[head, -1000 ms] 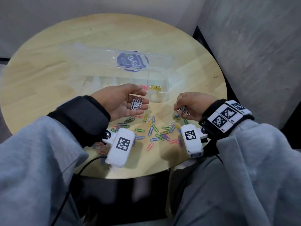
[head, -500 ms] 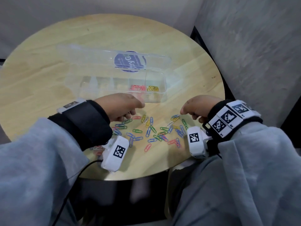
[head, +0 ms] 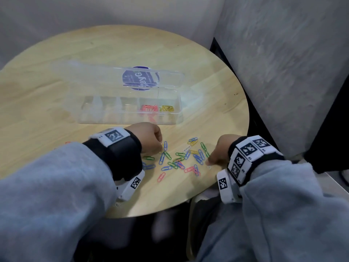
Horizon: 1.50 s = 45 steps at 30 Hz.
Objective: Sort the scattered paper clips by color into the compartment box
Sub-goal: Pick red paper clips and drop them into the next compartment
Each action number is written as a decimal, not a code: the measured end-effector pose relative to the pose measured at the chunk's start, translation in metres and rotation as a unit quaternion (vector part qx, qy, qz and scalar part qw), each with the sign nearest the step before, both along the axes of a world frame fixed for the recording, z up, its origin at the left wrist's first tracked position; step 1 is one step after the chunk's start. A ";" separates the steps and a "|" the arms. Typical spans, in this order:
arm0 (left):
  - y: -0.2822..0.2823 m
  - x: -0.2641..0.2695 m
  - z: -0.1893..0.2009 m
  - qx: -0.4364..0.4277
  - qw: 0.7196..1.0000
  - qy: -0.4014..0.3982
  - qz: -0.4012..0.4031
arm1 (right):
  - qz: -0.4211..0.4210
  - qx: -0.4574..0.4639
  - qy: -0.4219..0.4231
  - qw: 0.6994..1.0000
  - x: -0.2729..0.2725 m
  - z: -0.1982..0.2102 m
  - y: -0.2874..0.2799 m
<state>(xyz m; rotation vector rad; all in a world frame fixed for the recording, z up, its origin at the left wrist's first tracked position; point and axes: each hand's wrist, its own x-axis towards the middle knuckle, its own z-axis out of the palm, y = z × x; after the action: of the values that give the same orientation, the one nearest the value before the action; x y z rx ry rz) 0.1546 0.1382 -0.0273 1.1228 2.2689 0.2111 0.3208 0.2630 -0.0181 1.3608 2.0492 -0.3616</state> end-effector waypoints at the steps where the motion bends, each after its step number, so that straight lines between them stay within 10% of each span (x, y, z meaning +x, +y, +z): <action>1: 0.002 0.001 0.000 -0.007 1.000 0.013 -0.010 | 0.006 0.004 0.003 1.000 -0.001 -0.003 0.000; 13: 0.014 0.003 -0.002 -0.058 0.993 0.084 -0.055 | 0.048 -0.007 0.012 0.999 -0.016 -0.012 -0.001; 22: 0.001 -0.005 -0.004 -0.047 0.998 -0.048 0.004 | -0.018 -0.058 0.116 0.991 -0.019 0.001 0.002; 28: -0.006 -0.018 0.008 -0.002 0.989 -0.142 0.046 | -0.192 -0.193 0.323 0.906 -0.012 0.011 0.018; 36: -0.007 -0.021 0.022 0.084 0.930 -0.328 0.144 | -0.277 -0.265 0.391 0.837 -0.015 0.011 0.014; 41: -0.003 -0.010 0.024 0.071 0.905 -0.378 0.182 | -0.268 -0.244 0.376 0.853 -0.015 0.013 0.014; 45: 0.005 0.004 0.023 0.029 0.899 -0.394 0.190 | -0.090 -0.205 0.248 0.943 -0.015 0.020 0.009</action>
<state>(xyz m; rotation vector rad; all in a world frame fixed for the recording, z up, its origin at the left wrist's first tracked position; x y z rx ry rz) 0.1584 0.1428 -0.0040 0.4560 1.7058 0.7475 0.3060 0.2716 0.0017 1.2781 2.0659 -1.2476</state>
